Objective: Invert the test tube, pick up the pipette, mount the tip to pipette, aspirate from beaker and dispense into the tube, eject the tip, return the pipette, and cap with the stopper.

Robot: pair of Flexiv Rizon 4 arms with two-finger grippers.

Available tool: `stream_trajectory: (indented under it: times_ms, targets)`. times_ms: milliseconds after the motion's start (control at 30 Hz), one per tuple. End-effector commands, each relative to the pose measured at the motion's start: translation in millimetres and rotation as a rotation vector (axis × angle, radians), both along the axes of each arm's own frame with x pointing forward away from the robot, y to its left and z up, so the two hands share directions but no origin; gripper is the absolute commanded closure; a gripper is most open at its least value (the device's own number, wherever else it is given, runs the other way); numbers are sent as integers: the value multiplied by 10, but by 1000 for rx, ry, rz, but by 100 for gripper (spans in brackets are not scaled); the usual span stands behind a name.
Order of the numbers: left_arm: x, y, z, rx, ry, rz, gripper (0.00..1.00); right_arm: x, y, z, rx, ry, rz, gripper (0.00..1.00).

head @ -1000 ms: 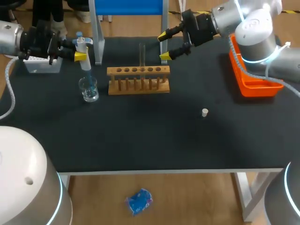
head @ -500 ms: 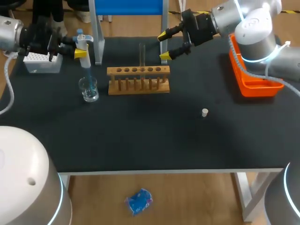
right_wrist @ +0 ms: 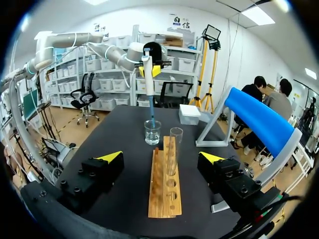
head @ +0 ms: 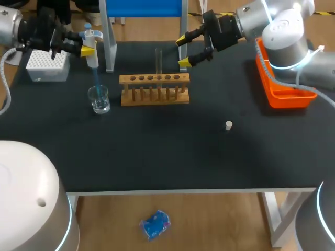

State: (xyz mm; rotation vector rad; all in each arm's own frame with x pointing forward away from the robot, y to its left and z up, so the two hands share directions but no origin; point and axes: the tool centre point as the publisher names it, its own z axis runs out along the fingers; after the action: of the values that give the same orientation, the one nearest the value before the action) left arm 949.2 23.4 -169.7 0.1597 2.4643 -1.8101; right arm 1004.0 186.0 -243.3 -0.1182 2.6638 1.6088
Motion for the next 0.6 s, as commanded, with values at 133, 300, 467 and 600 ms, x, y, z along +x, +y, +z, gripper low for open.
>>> stream_trajectory:
  times_ms: [133, 300, 467, 600]
  targets:
    - [-48, -27, 199, 29, -13, -1, 100, 0, -4, -4, 1, -1, 1, 0]
    - [-68, -46, 283, 43, -21, -5, 100, 0, -4, -4, 1, -1, 1, 0]
    - [-74, -54, 321, 49, -22, -5, 100, 0, -4, -4, 1, -1, 1, 0]
    - [-74, -54, 321, 49, -22, -5, 100, 0, -4, -4, 1, -1, 1, 0]
